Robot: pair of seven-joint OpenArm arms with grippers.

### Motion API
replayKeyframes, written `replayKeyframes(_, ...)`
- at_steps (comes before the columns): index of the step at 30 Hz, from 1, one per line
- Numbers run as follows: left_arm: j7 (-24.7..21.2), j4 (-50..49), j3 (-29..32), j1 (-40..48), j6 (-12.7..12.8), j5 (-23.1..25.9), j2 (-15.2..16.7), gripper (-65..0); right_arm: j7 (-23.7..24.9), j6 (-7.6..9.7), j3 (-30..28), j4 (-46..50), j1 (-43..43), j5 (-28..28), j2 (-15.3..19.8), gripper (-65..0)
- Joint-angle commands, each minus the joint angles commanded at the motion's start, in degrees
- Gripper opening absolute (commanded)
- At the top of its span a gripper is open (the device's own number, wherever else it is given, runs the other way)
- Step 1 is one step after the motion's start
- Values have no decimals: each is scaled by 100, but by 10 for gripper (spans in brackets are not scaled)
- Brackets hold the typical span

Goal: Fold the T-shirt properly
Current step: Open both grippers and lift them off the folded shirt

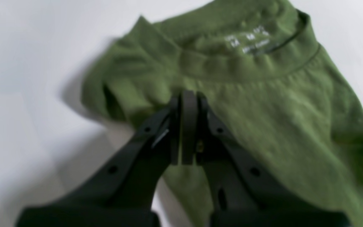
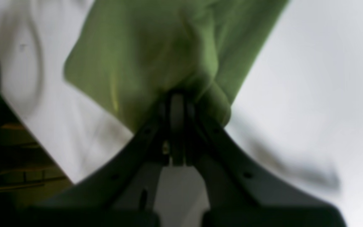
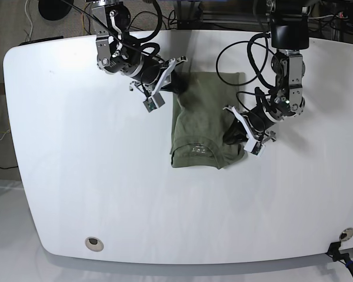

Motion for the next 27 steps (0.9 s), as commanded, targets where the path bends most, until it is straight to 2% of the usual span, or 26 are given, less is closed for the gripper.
replayKeyframes(5, 0, 202, -35, 35, 0, -26, -176, -650, 0, -9, 0, 26, 53, 26, 26, -650)
replayKeyframes(9, 18, 738, -44, 264, 0, -18, -404, -650, 0, -44, 9, 475, 88, -9, 149, -650)
replayKeyframes(11, 18, 958, -53, 378, 0, -9, -422, -650, -18, -53, 9, 624, 193, -9, 176, -650)
replayKeyframes(13, 9, 1248, -193, 642, 0, -9, -536, -650, -18, -62, 9, 774, 246, -62, 334, -650)
replayKeyframes(15, 9, 1503, -334, 879, 0, -9, -545, -650, -18, -62, 18, 976, 264, -378, 396, -650)
replayKeyframes(20, 0, 2084, -835, 1609, 0, -9, -554, -650, 97, -9, 26, 1319, 255, -1626, 404, -650)
replayKeyframes(24, 0, 2470, -1178, 2154, 0, -9, -545, -650, 879, -18, 35, 1336, -18, -2321, 519, -650)
replayKeyframes(27, 0, 2796, -1407, 2549, 0, -35, -536, -650, 1371, -44, 44, 1345, -308, -2549, 536, -650)
